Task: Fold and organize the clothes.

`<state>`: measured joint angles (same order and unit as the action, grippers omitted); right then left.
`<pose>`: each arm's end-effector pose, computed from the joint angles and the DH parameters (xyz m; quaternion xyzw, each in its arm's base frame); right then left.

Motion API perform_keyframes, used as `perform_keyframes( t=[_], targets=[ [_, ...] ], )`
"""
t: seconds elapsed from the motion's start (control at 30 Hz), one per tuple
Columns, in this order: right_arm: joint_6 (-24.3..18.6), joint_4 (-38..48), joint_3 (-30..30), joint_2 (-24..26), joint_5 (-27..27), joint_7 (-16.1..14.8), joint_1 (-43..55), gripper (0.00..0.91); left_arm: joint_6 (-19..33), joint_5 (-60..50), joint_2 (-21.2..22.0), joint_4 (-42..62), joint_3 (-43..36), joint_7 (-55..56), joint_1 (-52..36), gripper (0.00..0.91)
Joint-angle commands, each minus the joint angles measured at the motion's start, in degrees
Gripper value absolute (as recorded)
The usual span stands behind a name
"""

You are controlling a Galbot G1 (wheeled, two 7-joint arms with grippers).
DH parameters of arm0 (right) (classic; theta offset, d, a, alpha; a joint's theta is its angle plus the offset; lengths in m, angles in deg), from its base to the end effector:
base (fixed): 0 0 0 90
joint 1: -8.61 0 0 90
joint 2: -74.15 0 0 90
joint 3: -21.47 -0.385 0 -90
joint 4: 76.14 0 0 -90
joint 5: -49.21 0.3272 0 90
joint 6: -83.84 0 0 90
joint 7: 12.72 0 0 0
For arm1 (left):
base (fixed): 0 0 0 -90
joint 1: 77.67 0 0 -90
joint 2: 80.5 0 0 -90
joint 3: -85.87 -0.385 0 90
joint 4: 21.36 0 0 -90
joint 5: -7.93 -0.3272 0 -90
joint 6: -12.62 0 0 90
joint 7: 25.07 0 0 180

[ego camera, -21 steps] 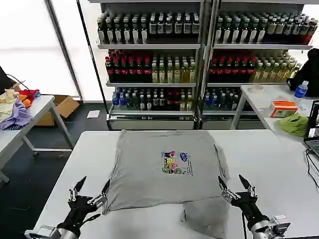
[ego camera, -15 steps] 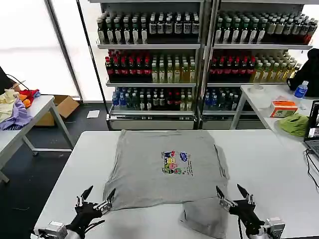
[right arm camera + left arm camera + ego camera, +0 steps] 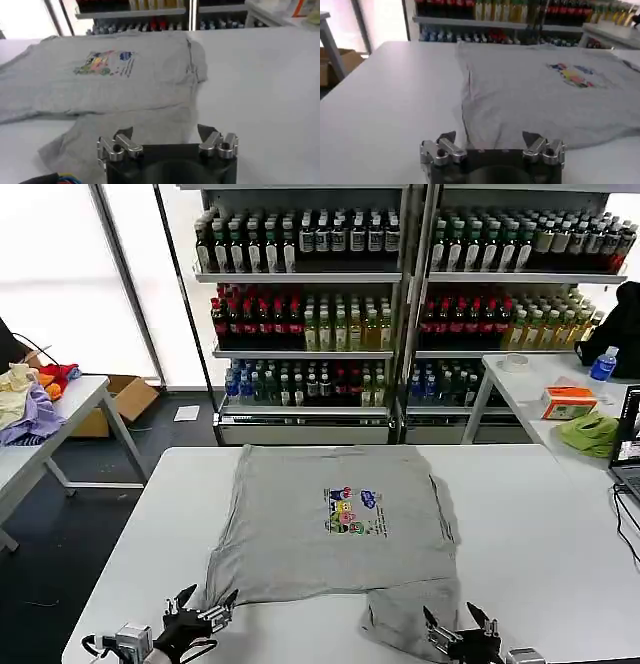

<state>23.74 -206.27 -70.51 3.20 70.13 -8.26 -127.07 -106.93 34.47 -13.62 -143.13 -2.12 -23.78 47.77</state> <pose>0.0590 -0.0650 -0.2919 0.0630 -0.9463 -0.0110 0.3170 0.1153 0.0925 -0.3175 -0.0876 -0.9491 0.0256 0.3013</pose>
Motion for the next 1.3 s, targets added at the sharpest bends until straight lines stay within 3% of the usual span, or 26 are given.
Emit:
perform_keyframes(
  t=[0.03,0.1,0.23,0.87,1.13,1.3],
  targets=[
    [1.88,-0.66,0.68,0.39,-0.58,1.35,-1.58,0.000,-1.67,0.92,-0.89,2.59,-0.87,0.43,-0.85,0.282],
    [1.66,-0.47,1.08,0.37,-0.57,1.11,-1.86,0.000,-1.14,0.32,-0.07,2.95,-1.35,0.17,-1.24,0.111],
    [1.20,0.32,1.92,0.00,-1.01,0.47,-1.48,0.000,-0.60,0.06,0.77,3.85,-1.74,-0.33,-2.11,0.010],
    [-5.91,-2.51,0.50,-0.75,-2.06,-3.70,-5.78,0.000,4.58,-0.85,2.69,-1.00,-1.80,-0.92,3.14,0.010],
    [-8.90,-9.79,-1.80,-0.14,-2.13,-3.81,-16.51,0.000,4.54,-4.26,6.21,-8.62,-0.42,0.31,11.00,0.010],
    [-7.63,-15.82,-4.40,1.33,-0.86,-3.53,-23.67,0.000,3.74,-4.22,5.20,-12.32,1.67,1.03,18.73,0.010]
  ],
)
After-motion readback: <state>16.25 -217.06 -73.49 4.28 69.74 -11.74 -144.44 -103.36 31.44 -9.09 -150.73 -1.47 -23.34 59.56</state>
